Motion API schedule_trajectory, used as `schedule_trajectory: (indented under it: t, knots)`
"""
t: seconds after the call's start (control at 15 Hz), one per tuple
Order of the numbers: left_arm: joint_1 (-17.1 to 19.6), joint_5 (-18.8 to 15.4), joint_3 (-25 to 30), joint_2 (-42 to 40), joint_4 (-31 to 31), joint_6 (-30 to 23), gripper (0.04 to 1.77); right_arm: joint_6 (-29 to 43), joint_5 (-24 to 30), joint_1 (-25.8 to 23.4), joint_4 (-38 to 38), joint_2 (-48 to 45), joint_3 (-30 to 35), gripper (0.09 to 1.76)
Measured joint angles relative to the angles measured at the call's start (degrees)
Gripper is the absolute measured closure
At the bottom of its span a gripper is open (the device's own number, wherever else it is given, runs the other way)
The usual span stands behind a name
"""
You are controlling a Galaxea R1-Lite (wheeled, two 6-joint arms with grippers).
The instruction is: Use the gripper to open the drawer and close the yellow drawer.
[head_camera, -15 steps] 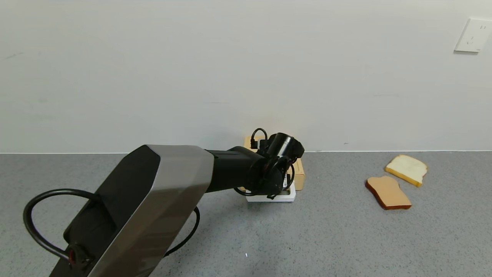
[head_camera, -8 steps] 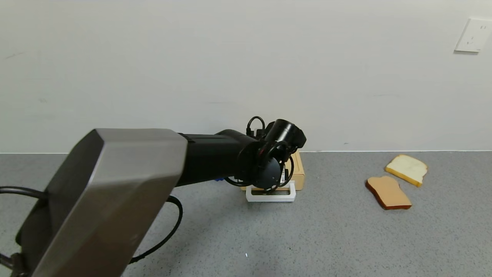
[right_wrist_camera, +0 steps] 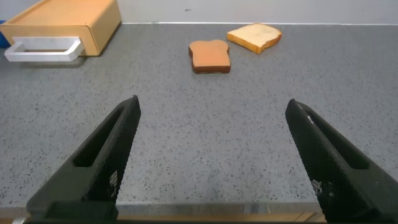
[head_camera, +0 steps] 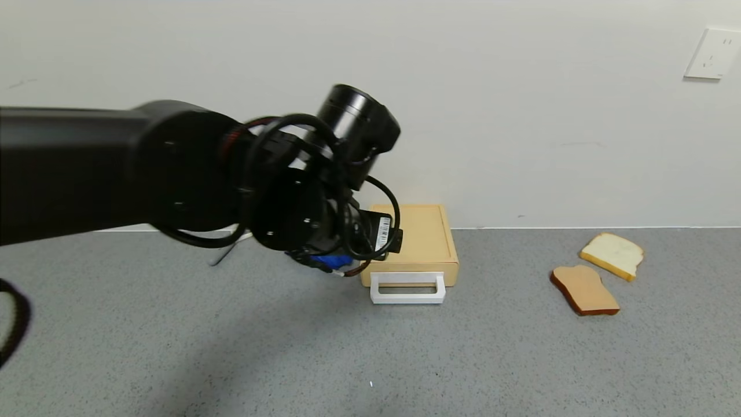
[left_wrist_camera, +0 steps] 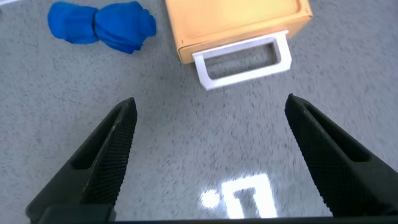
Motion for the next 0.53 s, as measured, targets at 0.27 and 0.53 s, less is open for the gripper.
schedule_trajectory:
  t: [0.27, 0.53]
  knots:
    - [0.72, -4.04, 15.71, -16.92, -6.21, 9.14, 0.09, 0.0, 0.02, 0.0, 0.0, 0.0, 0.0, 0.14]
    - [4.11, -4.94, 26.83, -35.01, -11.24, 15.26, 0.09, 0.0, 0.0, 0.0, -0.02, 0.0, 0.0, 0.14]
